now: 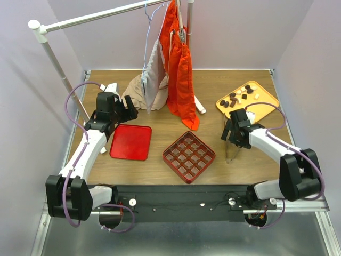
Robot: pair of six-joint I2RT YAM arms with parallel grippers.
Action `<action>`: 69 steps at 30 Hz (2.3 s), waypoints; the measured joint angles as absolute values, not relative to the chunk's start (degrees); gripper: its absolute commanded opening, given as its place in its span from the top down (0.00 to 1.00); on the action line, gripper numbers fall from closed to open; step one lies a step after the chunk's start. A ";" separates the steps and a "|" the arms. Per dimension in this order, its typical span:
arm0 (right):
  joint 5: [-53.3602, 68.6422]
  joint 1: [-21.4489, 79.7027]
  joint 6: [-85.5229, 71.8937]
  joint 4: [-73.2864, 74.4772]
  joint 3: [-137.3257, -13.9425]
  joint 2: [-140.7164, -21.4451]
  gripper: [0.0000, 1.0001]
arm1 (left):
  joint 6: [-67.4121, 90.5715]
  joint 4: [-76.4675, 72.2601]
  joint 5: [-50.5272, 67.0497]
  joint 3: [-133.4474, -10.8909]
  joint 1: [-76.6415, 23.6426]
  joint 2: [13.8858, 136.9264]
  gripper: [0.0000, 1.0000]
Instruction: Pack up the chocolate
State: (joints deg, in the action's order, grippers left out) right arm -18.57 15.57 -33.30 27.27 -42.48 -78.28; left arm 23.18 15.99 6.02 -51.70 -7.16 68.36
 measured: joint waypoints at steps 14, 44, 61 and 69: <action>-18.83 15.57 -34.65 23.75 -41.50 -82.83 0.03 | 23.70 15.94 6.74 -52.07 -7.16 68.69 0.14; -13.54 15.57 -40.86 25.32 -35.31 -70.43 0.71 | 24.32 16.21 6.79 -53.04 -7.16 68.23 0.15; 3.62 15.57 -23.53 36.80 -57.21 -81.28 0.63 | 24.53 16.36 7.20 -53.12 -7.22 67.96 0.15; 4.58 15.57 -19.40 41.36 -58.78 -85.25 0.51 | 24.51 16.40 7.18 -53.89 -7.22 67.94 0.15</action>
